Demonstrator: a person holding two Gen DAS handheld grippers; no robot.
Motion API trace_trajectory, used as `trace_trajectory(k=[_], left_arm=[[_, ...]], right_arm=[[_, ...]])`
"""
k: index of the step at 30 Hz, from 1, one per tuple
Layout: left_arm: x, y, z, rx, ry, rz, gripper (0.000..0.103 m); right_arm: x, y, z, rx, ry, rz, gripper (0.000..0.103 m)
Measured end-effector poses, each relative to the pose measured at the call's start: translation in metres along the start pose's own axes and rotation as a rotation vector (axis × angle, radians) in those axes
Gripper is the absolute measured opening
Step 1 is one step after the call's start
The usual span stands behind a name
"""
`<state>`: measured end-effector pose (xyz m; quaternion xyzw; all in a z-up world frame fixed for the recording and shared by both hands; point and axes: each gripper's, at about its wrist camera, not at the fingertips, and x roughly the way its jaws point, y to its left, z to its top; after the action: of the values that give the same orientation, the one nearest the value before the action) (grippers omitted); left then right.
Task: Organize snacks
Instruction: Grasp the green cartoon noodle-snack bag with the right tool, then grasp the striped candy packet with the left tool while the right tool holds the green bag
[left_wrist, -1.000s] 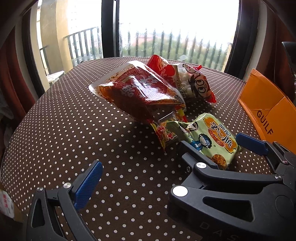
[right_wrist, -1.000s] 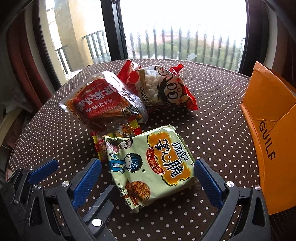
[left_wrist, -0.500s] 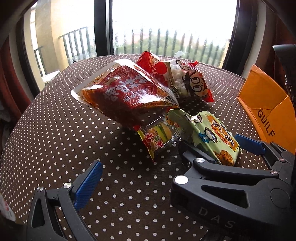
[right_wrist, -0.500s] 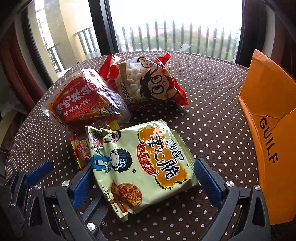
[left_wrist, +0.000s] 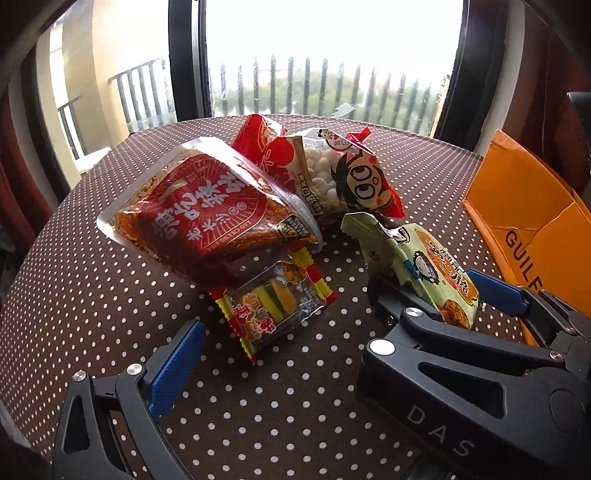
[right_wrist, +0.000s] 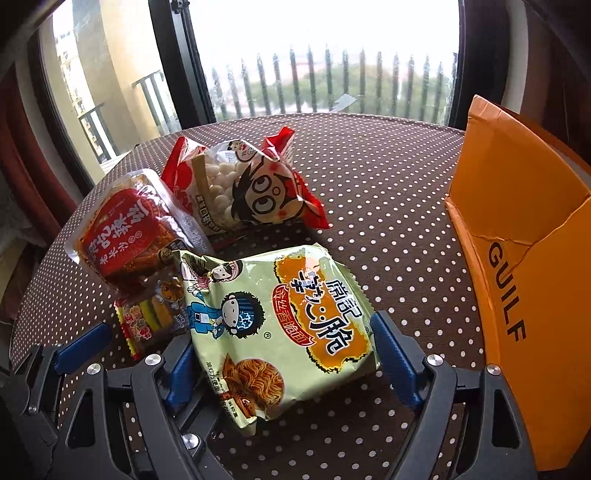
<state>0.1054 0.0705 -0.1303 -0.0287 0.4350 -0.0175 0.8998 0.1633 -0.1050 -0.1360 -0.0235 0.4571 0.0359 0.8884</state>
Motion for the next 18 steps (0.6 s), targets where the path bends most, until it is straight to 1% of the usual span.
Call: trace_trajectory(k=[7,11,13,15,17,18], left_arm=[[0.009,-0.002,0.019,-0.017,-0.004,0.015,0.101],[0.015,-0.005,0.025,-0.023,0.0,0.023,0.101],[0.018,-0.008,0.026,-0.02,0.0,0.025,0.097],[0.021,-0.011,0.026,-0.017,0.003,0.028,0.095],[0.023,-0.012,0.025,-0.013,0.006,0.031,0.087],[0.025,-0.012,0.026,-0.013,0.014,0.031,0.079]], right_arm=[[-0.003,0.001,0.005,0.008,-0.031,-0.006,0.085],[-0.002,0.002,0.006,0.011,-0.039,-0.006,0.085],[-0.002,0.004,0.004,0.013,-0.039,-0.008,0.085],[0.0,0.005,0.002,0.015,-0.034,-0.007,0.085],[0.001,0.005,-0.001,0.02,-0.025,-0.007,0.085],[0.002,0.005,-0.003,0.022,-0.022,-0.008,0.085]])
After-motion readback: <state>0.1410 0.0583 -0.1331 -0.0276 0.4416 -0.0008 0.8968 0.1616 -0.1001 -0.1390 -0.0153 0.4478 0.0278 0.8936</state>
